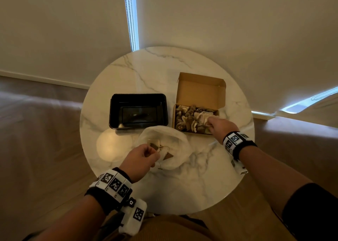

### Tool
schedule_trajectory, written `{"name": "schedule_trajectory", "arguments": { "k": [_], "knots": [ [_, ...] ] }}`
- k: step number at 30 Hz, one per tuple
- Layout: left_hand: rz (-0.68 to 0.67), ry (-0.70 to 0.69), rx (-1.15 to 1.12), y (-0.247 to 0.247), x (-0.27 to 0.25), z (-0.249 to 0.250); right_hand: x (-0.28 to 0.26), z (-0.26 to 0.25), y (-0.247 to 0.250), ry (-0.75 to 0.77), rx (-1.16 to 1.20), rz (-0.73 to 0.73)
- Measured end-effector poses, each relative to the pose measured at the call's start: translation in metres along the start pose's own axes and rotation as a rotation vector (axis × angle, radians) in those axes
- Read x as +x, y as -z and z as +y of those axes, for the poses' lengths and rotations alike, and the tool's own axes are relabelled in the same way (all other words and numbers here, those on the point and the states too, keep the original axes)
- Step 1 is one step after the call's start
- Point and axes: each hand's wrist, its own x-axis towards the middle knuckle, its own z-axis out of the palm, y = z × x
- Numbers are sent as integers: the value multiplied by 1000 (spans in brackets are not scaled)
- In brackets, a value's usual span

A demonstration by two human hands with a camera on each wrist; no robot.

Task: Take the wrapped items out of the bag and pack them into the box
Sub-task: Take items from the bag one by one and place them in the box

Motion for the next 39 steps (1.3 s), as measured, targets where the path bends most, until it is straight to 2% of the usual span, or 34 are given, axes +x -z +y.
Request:
{"name": "schedule_trajectory", "arguments": {
  "k": [8, 11, 14, 16, 17, 22, 24, 28, 30, 34, 39],
  "knots": [
    [24, -31, 141, 4, -3, -9, 0, -5, -9, -81, 175, 58],
    [68, -59, 171, 10, -3, -10, -6, -12, -4, -136, 170, 63],
    [154, -113, 225, 16, 0, -10, -23, -25, 8, -140, 202, 240],
    [211, -132, 243, 21, 3, -11, -39, -47, 18, -63, 269, 341],
    [232, -129, 256, 22, 4, -11, -48, -62, 22, -9, 314, 345],
    [283, -75, 297, 24, 13, -20, -73, -141, 9, 264, 458, 134],
    [272, -39, 287, 24, 15, -23, -65, -165, -2, 259, 461, 46],
    [262, -28, 254, 27, 20, -25, -37, -194, -24, 158, 312, -177],
    [265, -37, 249, 26, 19, -24, -28, -200, -33, 109, 279, -230],
    [237, -65, 282, 27, 17, -22, -14, -203, -45, 43, 360, -172],
    [215, -87, 358, 32, 12, -19, -10, -206, -56, 81, 414, -65]
  ]
}}
